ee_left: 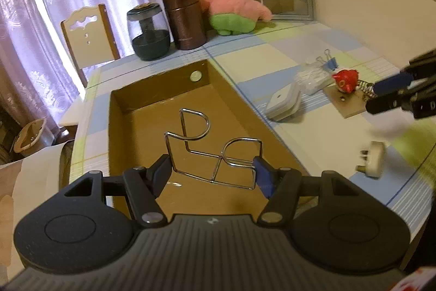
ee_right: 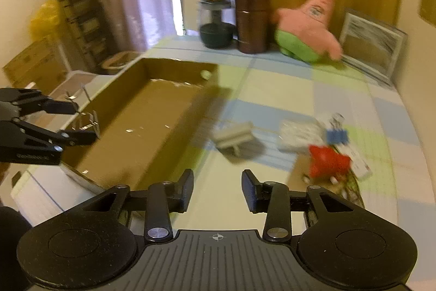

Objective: Organize rigid objects
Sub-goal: 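Lower the rack into the box with the left tool while the right tool drops the plug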

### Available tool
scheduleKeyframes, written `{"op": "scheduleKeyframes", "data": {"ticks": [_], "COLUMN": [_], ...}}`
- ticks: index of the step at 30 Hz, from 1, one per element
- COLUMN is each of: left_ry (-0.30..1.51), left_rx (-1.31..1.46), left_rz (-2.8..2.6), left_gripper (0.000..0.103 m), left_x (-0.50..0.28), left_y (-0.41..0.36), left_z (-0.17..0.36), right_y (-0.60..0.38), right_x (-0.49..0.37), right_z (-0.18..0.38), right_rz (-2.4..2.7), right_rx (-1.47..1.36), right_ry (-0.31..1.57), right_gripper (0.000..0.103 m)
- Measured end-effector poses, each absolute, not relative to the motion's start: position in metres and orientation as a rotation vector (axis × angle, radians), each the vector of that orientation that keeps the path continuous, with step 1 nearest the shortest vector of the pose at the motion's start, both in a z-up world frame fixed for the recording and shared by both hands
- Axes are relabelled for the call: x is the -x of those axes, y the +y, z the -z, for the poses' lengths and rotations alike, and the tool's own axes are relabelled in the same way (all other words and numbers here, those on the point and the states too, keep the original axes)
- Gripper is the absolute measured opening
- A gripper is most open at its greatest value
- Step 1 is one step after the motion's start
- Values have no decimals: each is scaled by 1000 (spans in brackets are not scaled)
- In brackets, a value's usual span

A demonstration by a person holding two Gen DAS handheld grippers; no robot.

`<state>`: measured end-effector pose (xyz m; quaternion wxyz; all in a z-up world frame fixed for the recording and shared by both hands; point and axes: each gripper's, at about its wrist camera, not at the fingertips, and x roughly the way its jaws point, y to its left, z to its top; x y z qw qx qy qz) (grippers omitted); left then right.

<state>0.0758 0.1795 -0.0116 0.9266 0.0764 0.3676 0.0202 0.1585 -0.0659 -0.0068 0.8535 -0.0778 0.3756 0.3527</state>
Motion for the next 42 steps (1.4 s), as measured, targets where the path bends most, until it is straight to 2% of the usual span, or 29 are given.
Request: {"op": "scheduleKeyframes", "data": {"ticks": [3, 11, 22, 24, 27, 33, 42], "left_ry": [746, 747, 771, 774, 779, 777, 767], "left_rx": [-153, -160, -162, -163, -166, -166, -186], "left_rz": [-29, 0, 12, 13, 14, 12, -27], "left_gripper": [61, 61, 61, 61, 61, 61, 61], "left_x": [-76, -77, -82, -83, -84, -84, -77], "left_y": [175, 165, 168, 169, 169, 172, 191], "left_z": [11, 13, 23, 24, 26, 24, 13], "right_y": [-76, -79, -67, -66, -66, -67, -26], "right_x": [-152, -135, -137, -138, -139, -137, -137], "right_z": [14, 47, 91, 94, 94, 75, 10], "right_rz": [-711, -687, -677, -672, -664, -670, -803], "right_rx": [143, 212, 294, 301, 304, 280, 205], "right_ry": [803, 838, 886, 890, 892, 858, 732], "right_gripper": [60, 68, 67, 49, 49, 49, 49]}}
